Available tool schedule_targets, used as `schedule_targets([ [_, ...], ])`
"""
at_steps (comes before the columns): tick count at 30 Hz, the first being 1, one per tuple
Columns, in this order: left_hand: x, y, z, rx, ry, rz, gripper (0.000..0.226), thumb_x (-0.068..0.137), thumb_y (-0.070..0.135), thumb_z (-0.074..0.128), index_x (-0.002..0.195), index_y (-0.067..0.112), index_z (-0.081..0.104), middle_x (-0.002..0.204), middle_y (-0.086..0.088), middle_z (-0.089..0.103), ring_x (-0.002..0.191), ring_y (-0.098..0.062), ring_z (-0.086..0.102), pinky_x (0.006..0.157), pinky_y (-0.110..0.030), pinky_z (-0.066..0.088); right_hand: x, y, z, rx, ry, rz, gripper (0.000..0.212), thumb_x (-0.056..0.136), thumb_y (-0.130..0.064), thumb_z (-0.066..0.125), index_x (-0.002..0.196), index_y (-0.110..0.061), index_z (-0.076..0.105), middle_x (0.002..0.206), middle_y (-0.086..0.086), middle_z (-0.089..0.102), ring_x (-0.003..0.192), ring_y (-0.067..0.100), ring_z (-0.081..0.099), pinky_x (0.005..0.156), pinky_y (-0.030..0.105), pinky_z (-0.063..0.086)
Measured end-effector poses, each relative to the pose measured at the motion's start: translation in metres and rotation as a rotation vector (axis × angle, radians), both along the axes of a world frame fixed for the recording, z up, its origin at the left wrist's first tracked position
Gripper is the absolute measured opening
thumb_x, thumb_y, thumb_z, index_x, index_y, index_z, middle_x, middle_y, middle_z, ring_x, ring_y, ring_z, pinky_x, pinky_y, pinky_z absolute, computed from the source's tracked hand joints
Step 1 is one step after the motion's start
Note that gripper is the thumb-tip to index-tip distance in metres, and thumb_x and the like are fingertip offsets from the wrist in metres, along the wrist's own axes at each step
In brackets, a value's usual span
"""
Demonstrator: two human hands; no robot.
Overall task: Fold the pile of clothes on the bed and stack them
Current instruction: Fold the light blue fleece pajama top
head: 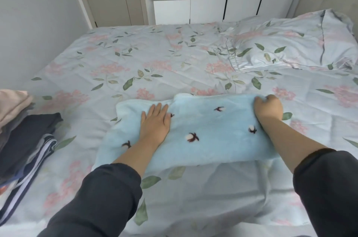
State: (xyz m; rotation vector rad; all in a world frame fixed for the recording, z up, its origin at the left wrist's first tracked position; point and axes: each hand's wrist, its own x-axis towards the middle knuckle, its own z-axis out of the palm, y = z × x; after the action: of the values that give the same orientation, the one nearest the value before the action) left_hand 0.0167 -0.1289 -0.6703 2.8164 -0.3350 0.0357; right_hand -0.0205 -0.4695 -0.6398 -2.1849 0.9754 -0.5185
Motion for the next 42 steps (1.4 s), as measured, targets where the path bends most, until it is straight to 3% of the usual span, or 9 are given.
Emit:
schedule_targets([
  [3,0.005,0.002,-0.007,0.081,-0.018,0.027,0.053,0.1,0.042,0.013,0.152,0.03,0.012,0.161,0.005,0.008,0.147,-0.014,0.001,0.117,-0.042,-0.006,-0.013,-0.009,-0.011,-0.034,0.095,-0.037,0.026,0.091,-0.024,0.047,0.102,-0.001,0.053,0.098,0.021,0.059,0.1,0.04,0.056,0.078,0.037,0.038],
  [8,0.004,-0.004,-0.011,0.184,-0.021,0.039,0.055,0.1,0.043,0.014,0.153,0.028,0.004,0.161,0.002,0.0,0.148,-0.016,-0.004,0.117,-0.042,-0.008,0.004,0.03,0.009,-0.377,0.387,0.075,0.04,0.094,-0.016,0.041,0.132,-0.003,0.038,0.133,0.02,0.045,0.124,0.036,0.04,0.1,0.045,0.033],
  [11,0.002,-0.005,-0.011,0.191,-0.037,0.043,0.056,0.101,0.042,0.015,0.153,0.028,0.003,0.161,0.002,0.0,0.148,-0.017,-0.005,0.117,-0.043,-0.008,0.016,0.081,0.04,-0.567,0.251,0.264,0.058,0.09,-0.015,0.043,0.144,-0.011,0.025,0.149,0.015,0.025,0.138,0.032,0.022,0.112,0.05,0.017],
  [13,0.002,-0.006,-0.008,0.18,-0.035,0.036,0.055,0.101,0.04,0.015,0.153,0.028,0.004,0.161,0.002,0.0,0.148,-0.017,-0.005,0.117,-0.042,-0.008,0.012,0.135,0.045,-0.633,0.182,0.531,0.054,0.096,-0.032,0.034,0.147,-0.017,0.022,0.155,0.008,0.018,0.143,0.027,0.014,0.113,0.054,0.008],
  [17,-0.004,0.013,-0.008,0.076,-0.095,-0.055,0.051,0.101,0.033,0.022,0.152,0.028,0.017,0.161,0.005,0.009,0.147,-0.013,0.0,0.117,-0.037,-0.008,-0.026,0.182,0.001,-0.507,0.457,0.726,0.059,0.095,-0.053,0.017,0.149,-0.029,0.018,0.159,-0.002,0.01,0.146,0.018,0.005,0.113,0.058,-0.003],
  [26,-0.01,0.089,-0.018,0.088,0.095,0.257,0.066,0.094,0.063,0.017,0.151,0.037,-0.005,0.161,0.003,-0.002,0.148,-0.021,0.002,0.118,-0.045,0.004,-0.031,0.174,-0.023,-0.496,0.374,0.634,0.062,0.094,-0.05,0.015,0.152,-0.026,0.013,0.16,-0.001,0.009,0.146,0.015,0.004,0.117,0.051,-0.002],
  [32,-0.032,0.107,-0.005,0.074,0.2,0.401,0.069,0.093,0.065,0.019,0.152,0.032,0.004,0.16,0.002,0.007,0.146,-0.025,0.006,0.115,-0.052,0.009,-0.031,0.174,-0.019,-0.476,0.411,0.64,0.062,0.095,-0.048,0.013,0.152,-0.025,0.01,0.16,-0.001,0.007,0.147,0.015,0.001,0.117,0.051,-0.003],
  [37,-0.061,0.151,0.011,-0.123,0.301,0.544,0.073,0.086,0.061,0.05,0.138,0.01,0.038,0.136,-0.013,0.045,0.125,-0.033,0.04,0.095,-0.04,0.037,-0.035,0.178,-0.003,-0.519,0.477,0.67,0.06,0.097,-0.043,0.011,0.153,-0.02,0.007,0.16,0.002,0.005,0.146,0.019,0.001,0.116,0.053,-0.002],
  [42,-0.067,0.153,0.033,-0.655,0.597,0.579,0.069,0.081,0.05,0.068,0.127,0.003,0.05,0.125,-0.016,0.058,0.107,-0.033,0.058,0.089,-0.039,0.049,-0.042,0.202,0.019,-0.566,0.428,0.693,0.059,0.1,-0.038,0.015,0.152,-0.015,0.002,0.16,0.006,-0.007,0.147,0.021,-0.007,0.116,0.052,-0.002],
])
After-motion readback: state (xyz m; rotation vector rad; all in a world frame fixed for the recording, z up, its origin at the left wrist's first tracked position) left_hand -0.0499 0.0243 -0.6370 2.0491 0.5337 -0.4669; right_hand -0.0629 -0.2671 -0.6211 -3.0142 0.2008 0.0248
